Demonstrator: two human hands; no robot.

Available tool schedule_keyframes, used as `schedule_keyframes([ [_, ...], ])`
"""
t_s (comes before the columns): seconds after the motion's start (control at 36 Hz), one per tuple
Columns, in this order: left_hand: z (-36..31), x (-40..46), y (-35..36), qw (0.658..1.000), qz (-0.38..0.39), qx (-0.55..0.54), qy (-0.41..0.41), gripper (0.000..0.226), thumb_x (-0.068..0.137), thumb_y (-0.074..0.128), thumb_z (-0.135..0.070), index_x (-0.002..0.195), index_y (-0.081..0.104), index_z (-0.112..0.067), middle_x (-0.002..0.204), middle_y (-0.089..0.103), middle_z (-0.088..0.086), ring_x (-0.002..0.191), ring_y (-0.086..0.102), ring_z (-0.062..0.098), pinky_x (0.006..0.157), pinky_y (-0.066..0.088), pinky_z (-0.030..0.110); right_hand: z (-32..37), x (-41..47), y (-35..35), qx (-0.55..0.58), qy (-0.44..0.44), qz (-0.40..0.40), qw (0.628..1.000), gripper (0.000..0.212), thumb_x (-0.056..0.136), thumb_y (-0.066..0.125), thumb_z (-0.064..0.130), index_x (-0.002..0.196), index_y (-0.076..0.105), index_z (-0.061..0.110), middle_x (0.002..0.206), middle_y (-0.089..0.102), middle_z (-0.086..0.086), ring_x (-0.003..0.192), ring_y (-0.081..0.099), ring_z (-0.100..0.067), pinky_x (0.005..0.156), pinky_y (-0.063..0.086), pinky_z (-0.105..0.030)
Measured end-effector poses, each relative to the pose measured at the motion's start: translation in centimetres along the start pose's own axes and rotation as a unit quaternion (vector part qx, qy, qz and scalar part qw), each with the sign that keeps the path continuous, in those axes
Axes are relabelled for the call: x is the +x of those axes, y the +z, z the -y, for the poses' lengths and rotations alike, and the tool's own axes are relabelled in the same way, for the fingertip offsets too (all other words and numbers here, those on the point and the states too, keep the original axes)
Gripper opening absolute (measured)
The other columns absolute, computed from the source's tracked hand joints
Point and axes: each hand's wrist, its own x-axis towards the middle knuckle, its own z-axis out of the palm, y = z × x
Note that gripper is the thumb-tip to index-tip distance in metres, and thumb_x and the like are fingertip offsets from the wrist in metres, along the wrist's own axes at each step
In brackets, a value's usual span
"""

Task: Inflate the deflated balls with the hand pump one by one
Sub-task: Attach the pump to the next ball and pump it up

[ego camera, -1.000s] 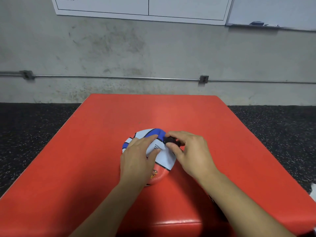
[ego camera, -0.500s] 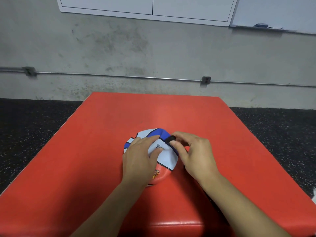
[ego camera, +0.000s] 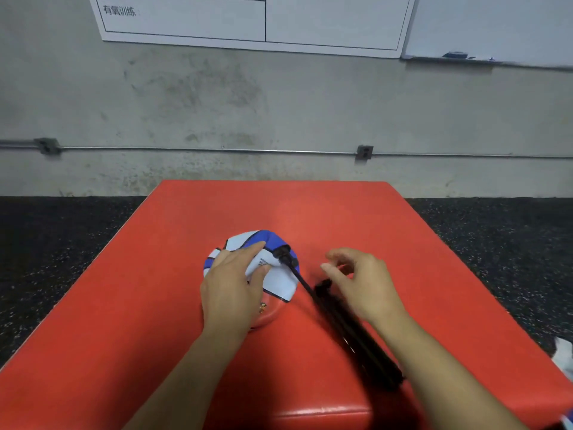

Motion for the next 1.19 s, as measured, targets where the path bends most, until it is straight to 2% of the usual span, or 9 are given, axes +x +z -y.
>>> schedule_keyframes([
  [0.14,1.4,0.9,-0.8,0.999,-0.007,0.037,0.011,0.042,0.090,0.080,-0.020,0.130,0.073,-0.025,0.117,0.075,-0.005,0.112,0.051,0.013,0.083,0.038,0.033,-1.8,-0.8,-0.5,-0.091,0.108,0.224,0.964,0.048,0.087,0.080,0.050,0.126,0.070,0.025,0.108,0.073,0.006,0.100,0.068,-0.013,0.083,0.047,-0.023],
  [0.31,2.4,0.9,-1.9,0.995,0.081,0.053,-0.028,0.047,0.097,0.070,-0.028,0.143,0.062,-0.033,0.127,0.069,-0.006,0.123,0.054,0.020,0.085,0.034,0.031,-1.8,-1.0,1.5,-0.095,0.116,0.272,0.950,0.046,0.082,0.084,0.048,0.120,0.071,0.025,0.100,0.071,0.009,0.104,0.070,-0.017,0.081,0.048,-0.023],
  [0.44,3.1,0.8,-2.4,0.997,0.063,0.047,0.013,0.054,0.090,0.075,-0.032,0.143,0.062,-0.026,0.138,0.067,-0.006,0.126,0.059,0.022,0.102,0.044,0.039,-2.3,-0.1,2.2,-0.055,0.119,0.233,0.964,0.018,0.086,0.079,0.041,0.098,0.073,0.029,0.097,0.076,0.007,0.097,0.071,-0.018,0.087,0.054,-0.031],
  [0.56,2.1,0.7,-3.0,0.998,0.000,0.037,0.054,0.053,0.087,0.066,-0.041,0.137,0.064,-0.023,0.135,0.065,-0.008,0.123,0.056,0.020,0.098,0.040,0.036,-2.8,0.1,0.8,0.027,0.118,0.158,0.980,0.030,0.088,0.077,0.044,0.111,0.075,0.024,0.097,0.076,-0.001,0.091,0.070,-0.022,0.090,0.054,-0.039],
  [0.67,-0.5,-0.4,-2.7,0.995,-0.018,-0.011,0.093,0.049,0.087,0.065,-0.040,0.133,0.066,-0.024,0.130,0.066,-0.011,0.122,0.057,0.017,0.104,0.040,0.032,-3.1,-1.4,-1.0,0.126,0.107,0.081,0.983,0.022,0.088,0.084,0.031,0.096,0.072,0.014,0.079,0.064,0.000,0.063,0.054,-0.014,0.067,0.047,-0.036],
  [0.78,-3.3,-2.9,-0.6,0.988,0.064,-0.056,0.132,0.057,0.090,0.062,-0.051,0.141,0.061,-0.026,0.135,0.065,-0.010,0.129,0.056,0.014,0.114,0.040,0.034,-2.7,-3.5,-2.4,0.231,0.113,0.070,0.964,0.023,0.086,0.085,0.016,0.095,0.065,0.009,0.080,0.051,-0.003,0.060,0.053,-0.014,0.051,0.052,-0.030],
  [0.97,-6.7,-7.0,2.7,0.956,0.222,-0.128,0.144,0.083,0.087,0.072,-0.041,0.161,0.034,-0.039,0.156,0.045,-0.020,0.145,0.038,-0.004,0.122,0.030,0.024,-1.3,-7.1,-3.5,0.274,0.066,0.058,0.958,0.025,0.088,0.083,0.014,0.088,0.058,0.015,0.077,0.045,-0.013,0.062,0.051,-0.014,0.055,0.054,-0.033],
  [1.08,-7.9,-8.1,2.9,0.952,0.220,-0.171,0.125,0.089,0.079,0.069,-0.020,0.157,0.036,-0.046,0.153,0.047,-0.026,0.142,0.040,-0.010,0.119,0.033,0.022,-0.9,-8.5,-2.9,0.292,0.049,0.045,0.954,0.023,0.085,0.083,0.031,0.099,0.069,0.022,0.088,0.070,-0.008,0.080,0.060,-0.013,0.083,0.054,-0.047],
  [1.19,-8.3,-8.3,2.4,0.952,0.197,-0.208,0.107,0.067,0.087,0.064,-0.027,0.147,0.045,-0.050,0.133,0.065,-0.023,0.123,0.062,-0.001,0.106,0.050,0.032,-0.6,-9.2,-2.5,0.316,0.041,0.052,0.947,0.025,0.084,0.082,0.041,0.101,0.069,0.029,0.088,0.070,-0.005,0.081,0.060,-0.014,0.083,0.053,-0.051],
])
